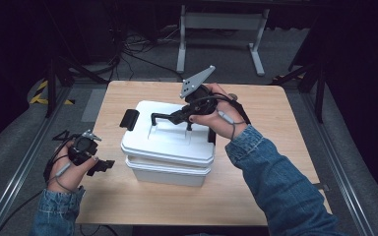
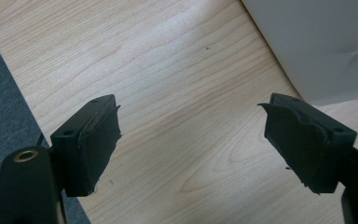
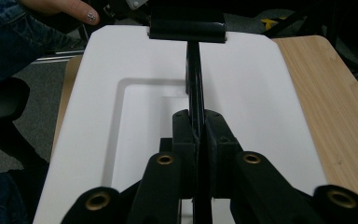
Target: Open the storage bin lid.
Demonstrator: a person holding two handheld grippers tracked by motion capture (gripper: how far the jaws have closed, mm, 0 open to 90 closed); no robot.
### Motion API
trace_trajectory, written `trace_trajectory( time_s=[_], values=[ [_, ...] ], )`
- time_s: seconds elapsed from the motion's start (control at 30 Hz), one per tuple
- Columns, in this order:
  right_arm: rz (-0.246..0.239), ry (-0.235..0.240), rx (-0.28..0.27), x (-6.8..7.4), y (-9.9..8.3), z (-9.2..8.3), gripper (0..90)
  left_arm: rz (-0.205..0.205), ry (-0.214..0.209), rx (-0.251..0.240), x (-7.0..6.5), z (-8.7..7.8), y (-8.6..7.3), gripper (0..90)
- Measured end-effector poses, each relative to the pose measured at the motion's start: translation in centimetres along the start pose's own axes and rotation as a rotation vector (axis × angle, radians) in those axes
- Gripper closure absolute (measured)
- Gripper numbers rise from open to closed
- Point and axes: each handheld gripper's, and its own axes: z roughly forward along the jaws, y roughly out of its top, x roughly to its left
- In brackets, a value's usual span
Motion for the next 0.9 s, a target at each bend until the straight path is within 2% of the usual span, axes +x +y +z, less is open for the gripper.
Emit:
trace_trajectory(
  time_s=[0.27,0.43,0.6,0.63,0.9],
  values=[
    [0.004,-0.011,-0.013,0.0,0.1,-0.8,84.9,0.005,0.001,-0.001,0.0,0.0,0.0,18.7],
    [0.008,-0.029,-0.014,0.0,-0.3,-1.7,84.9,-0.009,-0.003,-0.001,0.1,-0.1,-0.1,18.7],
    [0.025,-0.053,-0.026,-0.3,-1.2,-3.2,84.9,-0.007,-0.004,0.004,0.0,0.0,0.0,18.7],
    [0.03,-0.055,-0.025,-0.3,-1.4,-3.4,84.9,0.003,0.001,0.003,0.1,0.0,0.0,18.7],
    [0.066,-0.092,-0.037,-0.8,-3.2,-5.6,84.9,-0.003,-0.005,0.011,0.0,0.1,0.1,18.7]
  ],
)
